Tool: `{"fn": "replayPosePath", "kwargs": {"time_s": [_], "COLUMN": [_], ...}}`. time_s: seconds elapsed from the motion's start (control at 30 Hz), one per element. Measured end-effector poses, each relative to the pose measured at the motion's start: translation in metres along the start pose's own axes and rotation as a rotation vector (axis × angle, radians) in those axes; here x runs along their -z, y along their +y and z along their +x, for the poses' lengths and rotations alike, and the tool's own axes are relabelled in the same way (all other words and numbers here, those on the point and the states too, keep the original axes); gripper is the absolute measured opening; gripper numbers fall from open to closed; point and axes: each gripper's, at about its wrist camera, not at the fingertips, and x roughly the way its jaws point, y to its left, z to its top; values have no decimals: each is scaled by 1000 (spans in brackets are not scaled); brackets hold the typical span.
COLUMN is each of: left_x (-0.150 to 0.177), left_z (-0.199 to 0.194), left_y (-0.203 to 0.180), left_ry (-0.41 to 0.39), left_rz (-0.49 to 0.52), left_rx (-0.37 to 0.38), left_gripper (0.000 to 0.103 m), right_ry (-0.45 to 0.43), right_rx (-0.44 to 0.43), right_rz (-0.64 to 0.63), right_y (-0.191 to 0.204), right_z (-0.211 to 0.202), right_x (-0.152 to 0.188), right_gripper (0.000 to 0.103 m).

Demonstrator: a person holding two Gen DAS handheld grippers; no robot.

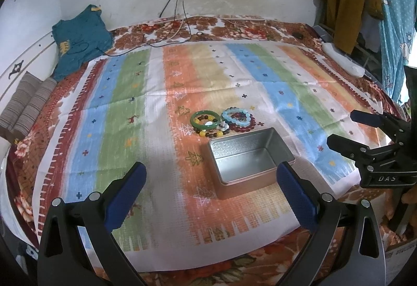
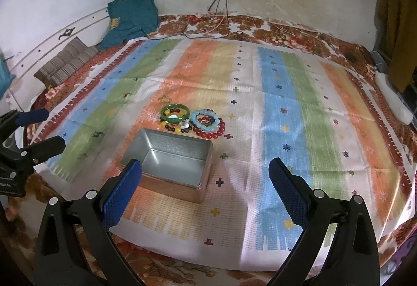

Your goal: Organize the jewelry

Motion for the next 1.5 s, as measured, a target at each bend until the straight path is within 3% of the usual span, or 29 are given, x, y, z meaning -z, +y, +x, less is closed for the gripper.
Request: {"fn": "replayPosePath", "kwargs": {"time_s": [0.9, 1.5], "left_x": [-7, -44], "left_z": [14, 55], "left_y": [10, 14], "left_ry": [57, 110], "left_rz": [-49, -38], "left_rx": [-20, -92], "left_gripper": [98, 98], "right_ry": [29, 91], "right_rx": [3, 24], "right_rz": [38, 20], "right_y": [-9, -19], "right_z": [15, 50], "right_x": [-5, -28], "right_gripper": [99, 99]}}
